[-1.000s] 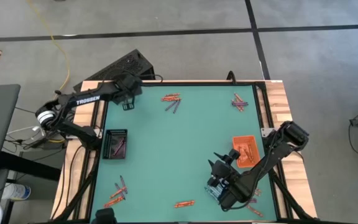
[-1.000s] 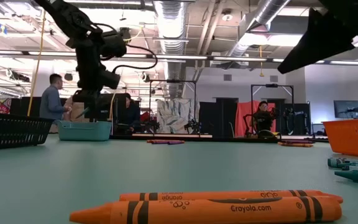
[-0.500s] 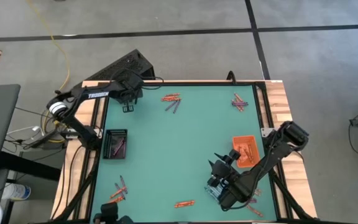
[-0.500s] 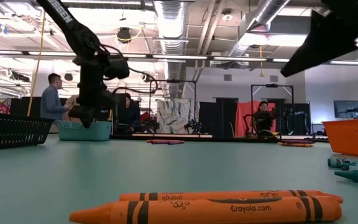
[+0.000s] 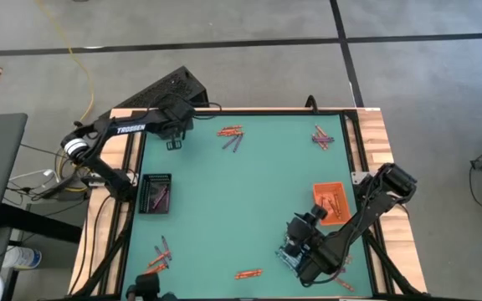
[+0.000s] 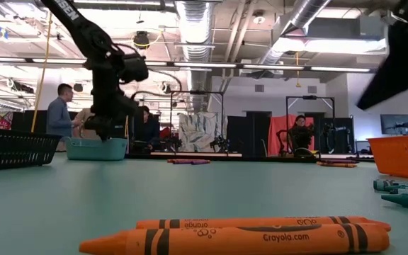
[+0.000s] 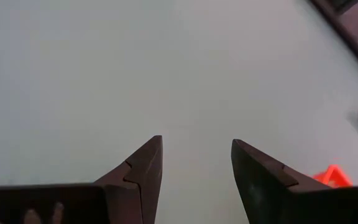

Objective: Sort crayons
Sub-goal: Put the green crayon into the green bin

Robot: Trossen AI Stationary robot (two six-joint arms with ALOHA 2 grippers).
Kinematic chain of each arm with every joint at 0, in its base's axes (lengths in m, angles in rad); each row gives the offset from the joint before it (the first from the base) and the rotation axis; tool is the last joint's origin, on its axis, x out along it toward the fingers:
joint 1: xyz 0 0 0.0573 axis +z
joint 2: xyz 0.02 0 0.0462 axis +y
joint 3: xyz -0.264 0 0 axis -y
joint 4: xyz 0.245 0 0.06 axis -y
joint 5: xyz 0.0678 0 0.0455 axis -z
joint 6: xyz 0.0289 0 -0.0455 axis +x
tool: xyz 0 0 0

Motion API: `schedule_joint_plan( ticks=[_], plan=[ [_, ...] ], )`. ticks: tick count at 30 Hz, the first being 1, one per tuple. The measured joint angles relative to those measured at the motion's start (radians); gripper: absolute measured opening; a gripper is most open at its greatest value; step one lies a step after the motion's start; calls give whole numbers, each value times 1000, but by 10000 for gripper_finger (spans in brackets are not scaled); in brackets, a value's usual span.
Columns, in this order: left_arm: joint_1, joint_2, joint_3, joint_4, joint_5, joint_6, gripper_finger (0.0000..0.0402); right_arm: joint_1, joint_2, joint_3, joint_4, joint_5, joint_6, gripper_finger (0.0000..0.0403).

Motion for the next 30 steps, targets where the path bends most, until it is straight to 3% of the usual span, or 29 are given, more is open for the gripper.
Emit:
schedule_joint_plan(
  ticks=[7,13,20,30],
  plan=[
    [-40,-110,0,2,66,-72,121,-2,0,0,12,-177,26,191],
    [-129,-195,0,-26,133,-165,122,4,0,0,48,-250,49,191],
    [-310,-231,0,-64,192,-293,122,28,0,-5,82,-301,70,191],
    [-621,-228,0,-13,236,-421,122,46,0,-111,176,-363,100,191]
  ],
)
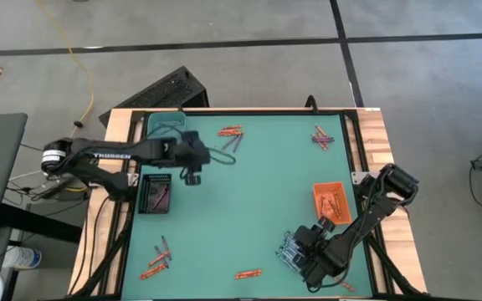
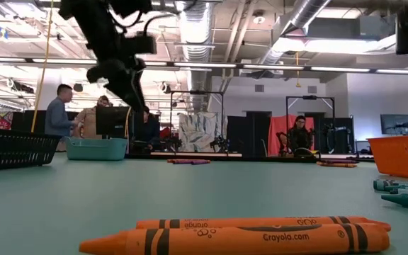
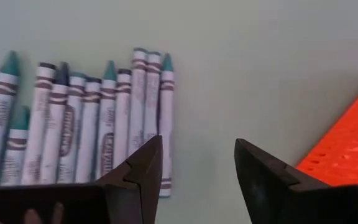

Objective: Sort crayons
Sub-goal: Put the green crayon into the green bin

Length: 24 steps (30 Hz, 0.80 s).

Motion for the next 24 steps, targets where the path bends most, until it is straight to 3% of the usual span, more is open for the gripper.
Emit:
schedule_joint_plan(
  ticks=[7,15,24],
  plan=[
    [-160,0,0,66,0,-48,122,-12,0,-27,55,-12,-29,191],
    [-248,4,0,116,-1,-86,122,-36,0,-47,108,-27,-59,189],
    [-297,8,0,123,-5,-113,122,-41,3,-47,99,-32,-66,139]
  ],
)
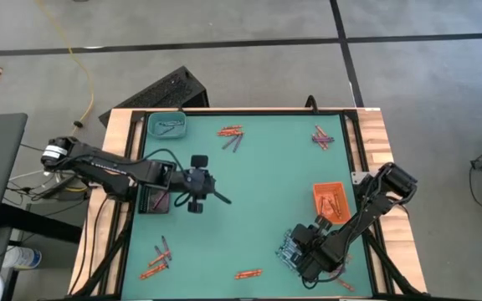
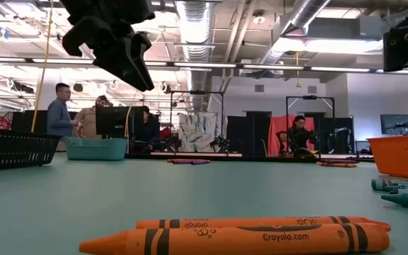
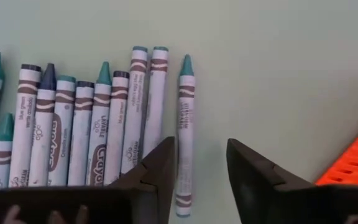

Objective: Sort crayons
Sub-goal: Put the green crayon into the green bin

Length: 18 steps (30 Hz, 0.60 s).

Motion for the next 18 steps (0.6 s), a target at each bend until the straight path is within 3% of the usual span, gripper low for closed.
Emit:
schedule_joint_plan(
  ticks=[9,18],
  plan=[
    [-57,0,0,26,-2,-28,122,-39,43,7,44,-59,-109,116],
    [-146,0,0,28,-1,-63,122,-51,59,6,42,-73,-118,87]
  ],
)
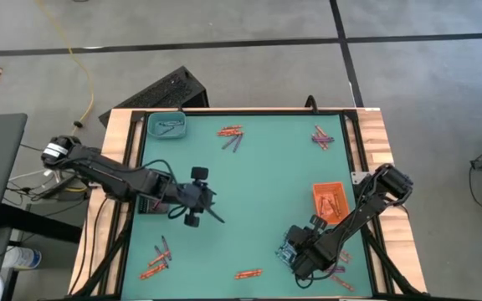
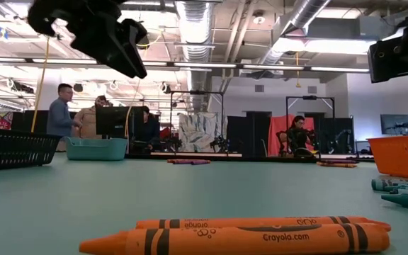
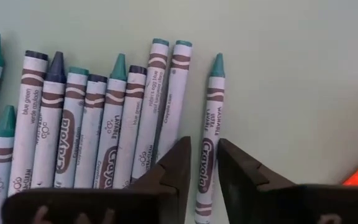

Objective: Sort crayons
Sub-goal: Put the green crayon into the green bin

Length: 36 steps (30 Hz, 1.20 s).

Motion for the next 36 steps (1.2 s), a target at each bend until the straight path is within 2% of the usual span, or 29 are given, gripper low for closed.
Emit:
schedule_joint_plan(
  ticks=[10,22,36],
  plan=[
    [-127,0,0,44,8,-38,122,-2,2,20,-13,-1,-28,6],
    [-227,0,-5,115,15,-68,122,-11,11,88,-149,17,-37,4],
    [-247,-1,-244,521,15,-102,122,-39,8,152,-201,67,-89,4]
  ],
)
